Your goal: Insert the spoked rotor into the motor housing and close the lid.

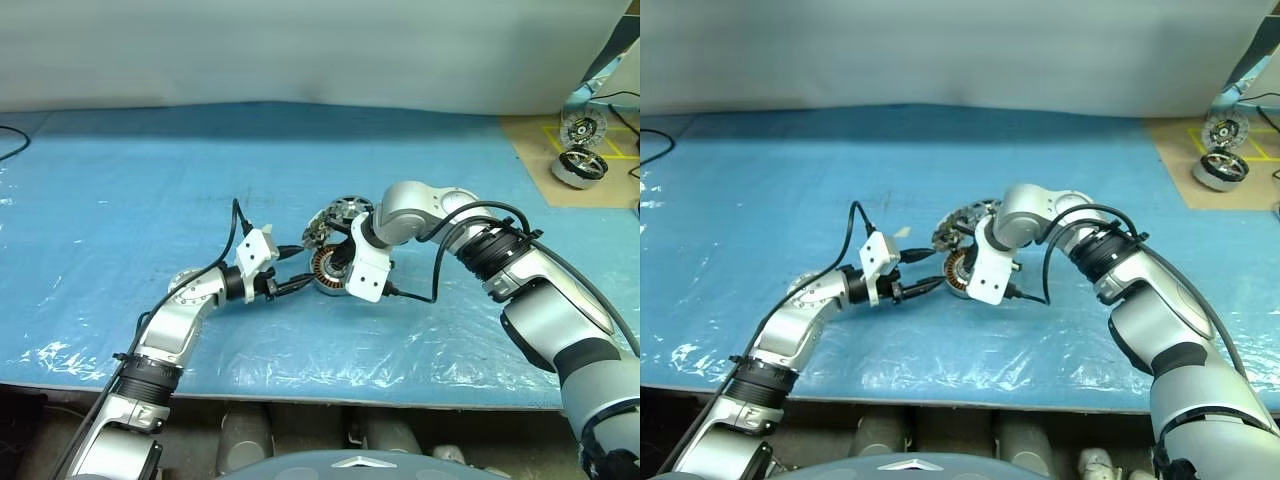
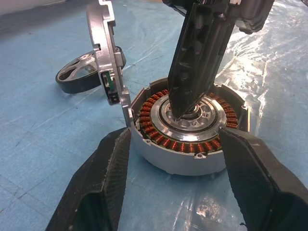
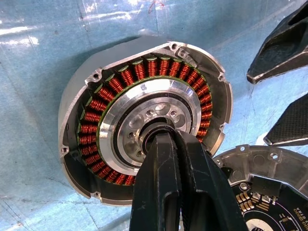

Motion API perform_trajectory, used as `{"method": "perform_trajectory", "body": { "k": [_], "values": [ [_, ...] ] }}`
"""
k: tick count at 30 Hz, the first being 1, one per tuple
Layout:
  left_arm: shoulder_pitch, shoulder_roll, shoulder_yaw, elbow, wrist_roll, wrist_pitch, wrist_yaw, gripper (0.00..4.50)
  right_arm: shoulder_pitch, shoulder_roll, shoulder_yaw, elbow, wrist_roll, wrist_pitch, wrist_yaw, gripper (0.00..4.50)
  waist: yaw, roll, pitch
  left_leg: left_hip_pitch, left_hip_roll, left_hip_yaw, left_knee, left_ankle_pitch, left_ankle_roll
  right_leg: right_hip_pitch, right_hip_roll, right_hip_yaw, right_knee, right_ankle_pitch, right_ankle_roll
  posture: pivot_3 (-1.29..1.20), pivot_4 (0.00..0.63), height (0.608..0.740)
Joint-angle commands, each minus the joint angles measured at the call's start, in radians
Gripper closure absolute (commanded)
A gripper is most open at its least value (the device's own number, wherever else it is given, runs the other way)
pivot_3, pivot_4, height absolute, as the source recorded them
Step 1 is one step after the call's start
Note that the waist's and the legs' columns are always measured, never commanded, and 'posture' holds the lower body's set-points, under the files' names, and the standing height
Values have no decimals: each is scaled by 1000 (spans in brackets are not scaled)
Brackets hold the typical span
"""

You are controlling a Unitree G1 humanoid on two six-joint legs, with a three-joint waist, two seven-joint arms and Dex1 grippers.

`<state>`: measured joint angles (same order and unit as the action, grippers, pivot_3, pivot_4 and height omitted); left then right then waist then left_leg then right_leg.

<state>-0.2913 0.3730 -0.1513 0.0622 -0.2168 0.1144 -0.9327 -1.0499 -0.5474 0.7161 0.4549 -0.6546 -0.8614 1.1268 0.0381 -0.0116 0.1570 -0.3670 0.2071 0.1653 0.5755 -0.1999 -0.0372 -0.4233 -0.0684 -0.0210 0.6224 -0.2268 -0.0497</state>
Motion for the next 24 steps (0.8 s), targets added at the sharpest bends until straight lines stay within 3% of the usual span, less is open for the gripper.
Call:
{"method": "perform_trajectory", "body": {
  "k": [1,24],
  "values": [
    [-10,2,4,-38,-14,-11,0,1477,-5,-5,-5,-22,32,8,19,4474,0,0,0,0,0,0,0,0,0,0,0,0,0,0,0,0,150,740],
    [-1,3,12,62,-8,-101,-24,1477,-18,7,0,13,6,2,-23,4474,0,0,0,0,0,0,0,0,0,0,0,0,0,0,0,0,150,740]
  ]
}}
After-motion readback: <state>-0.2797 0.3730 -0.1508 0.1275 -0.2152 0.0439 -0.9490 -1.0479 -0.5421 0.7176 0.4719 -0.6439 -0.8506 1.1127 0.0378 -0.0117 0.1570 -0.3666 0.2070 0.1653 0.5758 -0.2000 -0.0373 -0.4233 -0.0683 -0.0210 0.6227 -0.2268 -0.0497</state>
